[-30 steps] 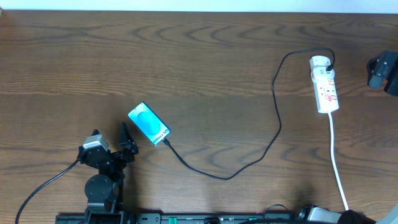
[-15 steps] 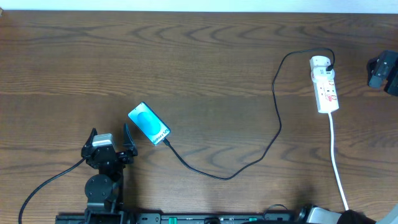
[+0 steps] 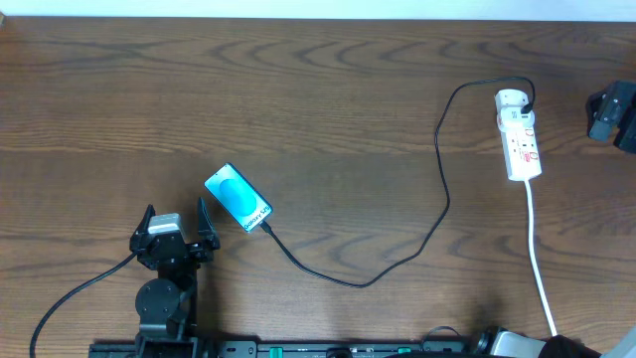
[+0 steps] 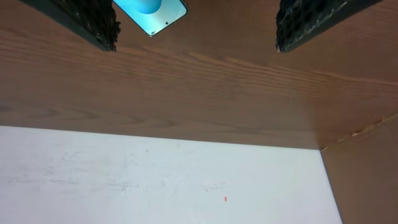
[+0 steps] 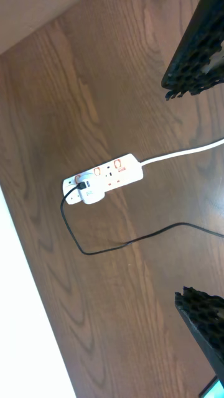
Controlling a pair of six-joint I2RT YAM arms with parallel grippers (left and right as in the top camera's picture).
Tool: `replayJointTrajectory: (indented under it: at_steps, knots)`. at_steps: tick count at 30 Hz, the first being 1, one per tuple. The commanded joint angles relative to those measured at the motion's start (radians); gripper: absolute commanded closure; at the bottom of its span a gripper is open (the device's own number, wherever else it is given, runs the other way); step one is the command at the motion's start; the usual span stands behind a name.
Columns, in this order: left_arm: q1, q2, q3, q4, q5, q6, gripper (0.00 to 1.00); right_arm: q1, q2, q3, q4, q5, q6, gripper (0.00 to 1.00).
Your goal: Plug charger to phone and switch on socket
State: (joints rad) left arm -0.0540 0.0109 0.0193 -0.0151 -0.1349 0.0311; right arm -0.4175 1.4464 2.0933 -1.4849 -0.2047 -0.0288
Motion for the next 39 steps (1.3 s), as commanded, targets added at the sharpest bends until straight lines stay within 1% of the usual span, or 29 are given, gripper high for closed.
replayJointTrajectory:
  at_steps: [1,33,39]
  knots:
    - [0.004,-0.005,-0.015,-0.044,-0.034,0.018,0.19,0.000,-0.002,0.006,-0.001,0.004,0.014,0.01]
    - [0.004,-0.005,-0.015,-0.044,-0.034,0.018,0.19,-0.001,-0.003,0.006,-0.001,0.005,0.014,0.01]
    - [0.004,-0.005,-0.015,-0.044,-0.034,0.018,0.19,0.000,-0.047,0.006,0.002,0.013,0.008,0.01]
